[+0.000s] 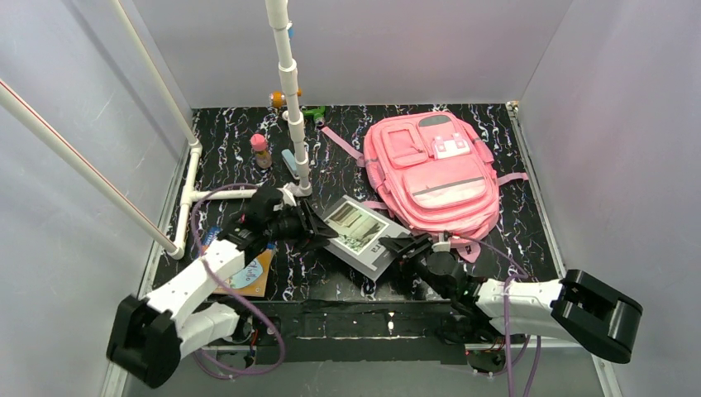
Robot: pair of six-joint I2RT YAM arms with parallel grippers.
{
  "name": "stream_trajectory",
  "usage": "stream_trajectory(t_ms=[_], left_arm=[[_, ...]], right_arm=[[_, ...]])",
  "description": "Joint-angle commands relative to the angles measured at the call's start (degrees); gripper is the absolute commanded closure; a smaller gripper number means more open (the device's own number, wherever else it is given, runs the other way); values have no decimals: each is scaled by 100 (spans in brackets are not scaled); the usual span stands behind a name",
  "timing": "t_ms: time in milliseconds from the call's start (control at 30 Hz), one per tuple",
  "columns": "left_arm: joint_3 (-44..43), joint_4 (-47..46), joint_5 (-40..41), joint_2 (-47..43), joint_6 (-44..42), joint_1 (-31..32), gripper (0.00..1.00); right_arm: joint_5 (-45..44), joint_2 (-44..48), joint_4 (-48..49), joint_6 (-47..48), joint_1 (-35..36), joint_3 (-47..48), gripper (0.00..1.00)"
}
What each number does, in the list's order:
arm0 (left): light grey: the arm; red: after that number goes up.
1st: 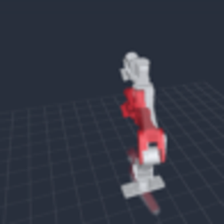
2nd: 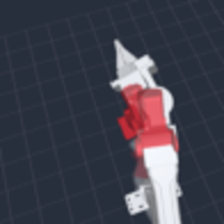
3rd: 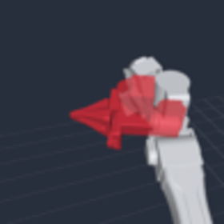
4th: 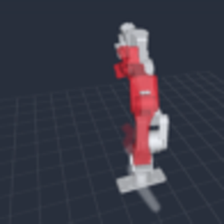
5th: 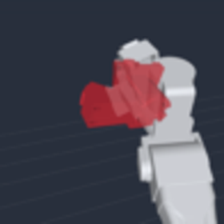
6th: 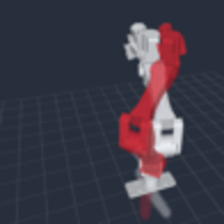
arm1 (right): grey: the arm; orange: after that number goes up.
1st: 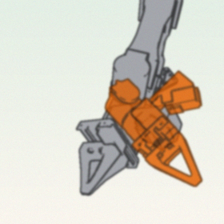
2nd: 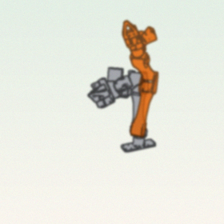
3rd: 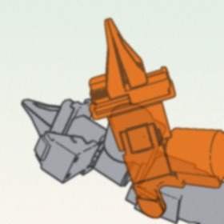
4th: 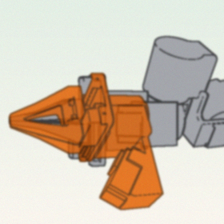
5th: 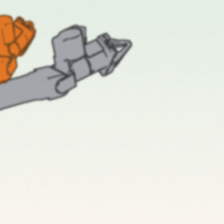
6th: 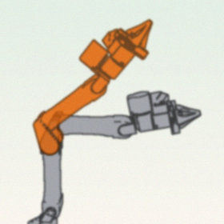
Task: Pack the student bag
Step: Pick up the book from the center of the board, then place the book in the student bag.
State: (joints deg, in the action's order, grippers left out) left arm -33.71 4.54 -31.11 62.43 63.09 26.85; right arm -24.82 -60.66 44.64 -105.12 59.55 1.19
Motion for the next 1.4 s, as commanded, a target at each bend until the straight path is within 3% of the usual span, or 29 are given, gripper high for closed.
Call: stream_trajectory(t_ms=[0,167,267,367,500,600,700,800,933,1067,1200,1367], left_arm=[[-801,854,648,-1204,-1608,33,53],[-1364,519,591,-1477,-2364,44,46],[-1642,239,389,-1078,-2623,224,44],[-1961,161,747,-547,-3225,889,42],[-2362,-36,1822,328,-4594,2174,40],[-2261,-810,2573,915,-5893,2960,35],[-2449,-1374,2921,1775,-7547,3528,32],[-2985,-1629,3378,2815,-8374,3826,31],[-3435,-1982,3240,3872,-8878,3876,33],[-3612,-2491,3568,4586,-9429,3907,41],[-3758,-2674,4002,4914,-9677,3907,58],[-3823,-2765,4318,4961,-9669,3956,64]], right_arm=[[420,508,-560,1876,36,831,78],[-375,1296,-3748,4370,14,2718,99],[-1470,1205,-5607,5825,13,4263,99],[-2737,931,-6995,7012,13,5380,99],[-4827,491,-8696,7287,13,6710,99],[-5959,487,-9515,7263,13,7368,99],[-6615,684,-9797,7468,13,7732,99],[-6767,1116,-9419,7965,13,7741,99],[-6342,1935,-8734,8172,13,7651,99],[-6133,2388,-8491,8228,13,7642,99],[-5983,2456,-8941,7975,13,7899,99],[-5979,2675,-9116,7809,13,7852,99]])
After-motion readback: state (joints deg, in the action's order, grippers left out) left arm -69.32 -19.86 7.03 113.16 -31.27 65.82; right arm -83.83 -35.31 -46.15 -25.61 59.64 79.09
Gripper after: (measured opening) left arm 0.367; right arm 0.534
